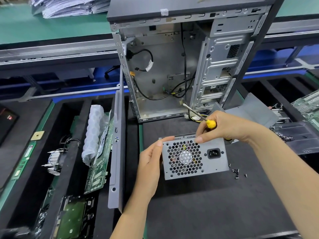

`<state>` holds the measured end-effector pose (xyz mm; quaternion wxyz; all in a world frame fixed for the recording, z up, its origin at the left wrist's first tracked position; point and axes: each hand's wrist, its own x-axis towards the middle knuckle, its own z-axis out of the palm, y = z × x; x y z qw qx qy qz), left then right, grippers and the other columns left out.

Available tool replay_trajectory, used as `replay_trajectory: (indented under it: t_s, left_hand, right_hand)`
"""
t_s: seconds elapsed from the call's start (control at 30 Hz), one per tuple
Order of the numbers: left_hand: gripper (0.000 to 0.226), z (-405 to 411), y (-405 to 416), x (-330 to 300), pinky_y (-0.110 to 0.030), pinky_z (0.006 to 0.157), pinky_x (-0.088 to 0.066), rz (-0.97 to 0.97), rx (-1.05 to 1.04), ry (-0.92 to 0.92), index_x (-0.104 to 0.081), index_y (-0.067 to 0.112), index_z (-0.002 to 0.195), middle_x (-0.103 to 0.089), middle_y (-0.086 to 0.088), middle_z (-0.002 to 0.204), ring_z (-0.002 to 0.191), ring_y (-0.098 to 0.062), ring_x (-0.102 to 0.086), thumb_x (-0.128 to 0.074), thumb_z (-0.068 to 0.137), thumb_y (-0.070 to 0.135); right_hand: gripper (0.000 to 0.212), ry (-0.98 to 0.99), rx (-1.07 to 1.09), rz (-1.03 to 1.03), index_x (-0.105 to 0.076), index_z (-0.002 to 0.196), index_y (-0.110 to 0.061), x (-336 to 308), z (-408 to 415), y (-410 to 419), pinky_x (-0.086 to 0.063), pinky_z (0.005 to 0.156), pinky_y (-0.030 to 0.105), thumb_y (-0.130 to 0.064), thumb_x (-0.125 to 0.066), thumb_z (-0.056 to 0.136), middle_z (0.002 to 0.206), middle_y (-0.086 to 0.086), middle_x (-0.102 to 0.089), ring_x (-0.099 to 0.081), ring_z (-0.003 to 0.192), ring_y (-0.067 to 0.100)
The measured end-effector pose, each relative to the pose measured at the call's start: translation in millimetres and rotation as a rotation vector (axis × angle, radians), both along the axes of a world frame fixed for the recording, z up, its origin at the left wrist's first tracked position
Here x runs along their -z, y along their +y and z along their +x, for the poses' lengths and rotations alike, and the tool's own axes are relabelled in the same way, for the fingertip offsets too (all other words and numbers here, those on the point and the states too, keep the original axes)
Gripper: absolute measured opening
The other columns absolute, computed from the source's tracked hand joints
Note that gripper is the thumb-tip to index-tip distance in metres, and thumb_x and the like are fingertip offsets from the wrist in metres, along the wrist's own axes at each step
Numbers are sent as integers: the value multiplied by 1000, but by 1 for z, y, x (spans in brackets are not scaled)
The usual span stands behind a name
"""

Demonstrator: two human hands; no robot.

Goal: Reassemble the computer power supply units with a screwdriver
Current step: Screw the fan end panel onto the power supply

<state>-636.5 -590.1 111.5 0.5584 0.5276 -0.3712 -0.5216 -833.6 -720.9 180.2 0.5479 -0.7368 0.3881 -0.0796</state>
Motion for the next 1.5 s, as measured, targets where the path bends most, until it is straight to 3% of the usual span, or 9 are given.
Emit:
replay_trajectory:
  t_s: [0.2, 0.37, 0.57, 0.7, 0.9, 1.07, 1.33, 1.5]
  left_hand:
    - [35, 1, -3, -5, -36, 79, -60, 38, -12, 109, -75, 21, 108, -74, -10, 107, 99, -23, -70, -40, 104, 25]
    - [36, 1, -5, -6, -44, 81, -59, 39, -9, 134, -74, 18, 108, -73, -13, 105, 94, -22, -70, -39, 104, 24]
    - [36, 0, -4, -3, -41, 76, -58, -12, -12, 4, -71, 21, 102, -73, -8, 98, 88, -19, -68, -37, 106, 31]
    - [35, -1, -3, -5, -42, 76, -59, -53, -32, -35, -71, 19, 100, -73, -7, 96, 87, -20, -69, -43, 101, 40]
    - [37, -6, 0, -7, -38, 76, -60, -48, -85, 37, -74, 18, 97, -75, -8, 98, 91, -22, -71, -47, 91, 43]
    - [39, -13, 1, -8, -47, 78, -60, -1, -147, 121, -75, 14, 95, -74, -15, 98, 93, -32, -71, -49, 92, 43]
    - [39, -11, -5, -10, -45, 74, -61, 35, -141, 122, -74, 11, 100, -75, -14, 98, 90, -28, -73, -42, 102, 34]
    - [37, -6, -7, -11, -42, 75, -61, 37, -88, 113, -76, 20, 96, -75, -10, 98, 88, -22, -72, -43, 99, 37]
  right_hand:
    - [20, 29, -37, 3, -75, 76, -18, -4, 1, -2, -41, 60, 6, -35, -82, 68, 71, -5, -69, -59, 68, 0]
    - [28, 88, -25, -36, -75, 74, -20, -5, 3, -4, -36, 54, 5, -45, -81, 63, 65, -10, -64, -53, 61, -1]
    - [23, 56, 6, -49, -75, 75, -19, -2, 3, -4, -36, 48, 5, -41, -80, 67, 62, -10, -64, -54, 56, -3]
    - [23, 18, 8, -37, -75, 75, -19, -2, 2, -4, -39, 53, 5, -39, -81, 66, 66, -8, -67, -57, 60, -2]
    - [22, 1, 3, -33, -76, 75, -19, -1, 1, -5, -40, 58, 6, -38, -81, 66, 70, -6, -69, -59, 65, 0]
    - [23, -1, 0, -35, -76, 76, -20, 0, 1, -6, -40, 58, 7, -40, -81, 66, 71, -4, -69, -58, 65, 1]
    - [28, 2, -19, -37, -75, 77, -19, -1, 2, -10, -44, 61, 9, -43, -81, 64, 71, -4, -70, -60, 67, 3]
    - [22, -1, -32, -11, -75, 77, -19, -1, 3, -11, -42, 60, 7, -37, -81, 67, 71, -7, -69, -60, 66, 1]
